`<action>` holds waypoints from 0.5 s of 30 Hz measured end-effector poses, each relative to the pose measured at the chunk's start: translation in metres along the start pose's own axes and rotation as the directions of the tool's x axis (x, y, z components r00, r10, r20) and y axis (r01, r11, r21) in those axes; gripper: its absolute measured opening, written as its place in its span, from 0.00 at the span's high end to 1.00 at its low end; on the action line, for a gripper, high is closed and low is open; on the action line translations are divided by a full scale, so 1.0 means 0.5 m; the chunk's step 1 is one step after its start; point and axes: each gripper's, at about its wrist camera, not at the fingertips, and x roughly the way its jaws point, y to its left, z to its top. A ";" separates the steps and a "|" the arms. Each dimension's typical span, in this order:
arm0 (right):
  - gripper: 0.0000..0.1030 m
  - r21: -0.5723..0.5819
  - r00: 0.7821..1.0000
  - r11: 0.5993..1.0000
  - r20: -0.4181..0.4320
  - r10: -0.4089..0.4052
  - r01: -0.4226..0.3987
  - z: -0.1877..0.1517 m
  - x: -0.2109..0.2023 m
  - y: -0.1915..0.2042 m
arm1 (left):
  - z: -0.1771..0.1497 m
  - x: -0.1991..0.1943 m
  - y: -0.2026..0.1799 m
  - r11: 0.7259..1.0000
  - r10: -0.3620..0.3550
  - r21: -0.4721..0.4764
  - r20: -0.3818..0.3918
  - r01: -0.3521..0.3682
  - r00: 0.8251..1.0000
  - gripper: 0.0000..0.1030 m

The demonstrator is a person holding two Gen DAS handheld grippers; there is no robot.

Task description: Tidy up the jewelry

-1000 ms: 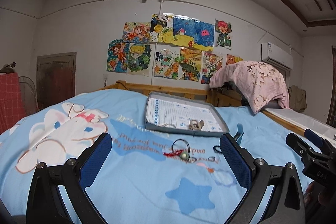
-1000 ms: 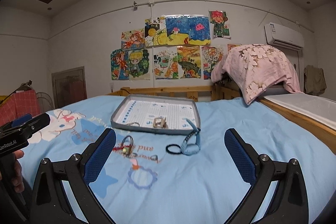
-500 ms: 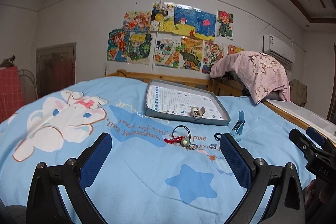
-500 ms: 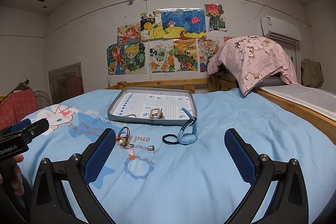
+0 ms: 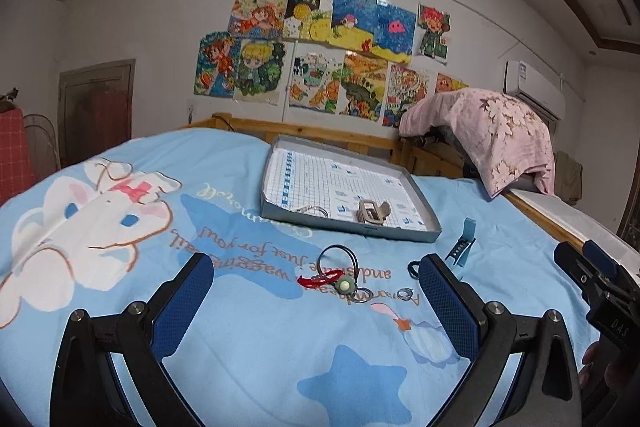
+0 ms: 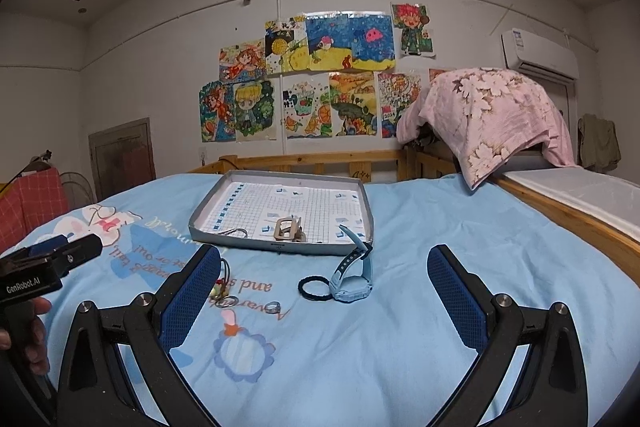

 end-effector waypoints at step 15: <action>0.01 0.006 0.993 0.999 -0.113 0.047 -0.046 0.008 0.130 -0.007 | 0.022 0.123 0.016 1.000 0.004 0.008 -0.120 -0.003 0.993 0.00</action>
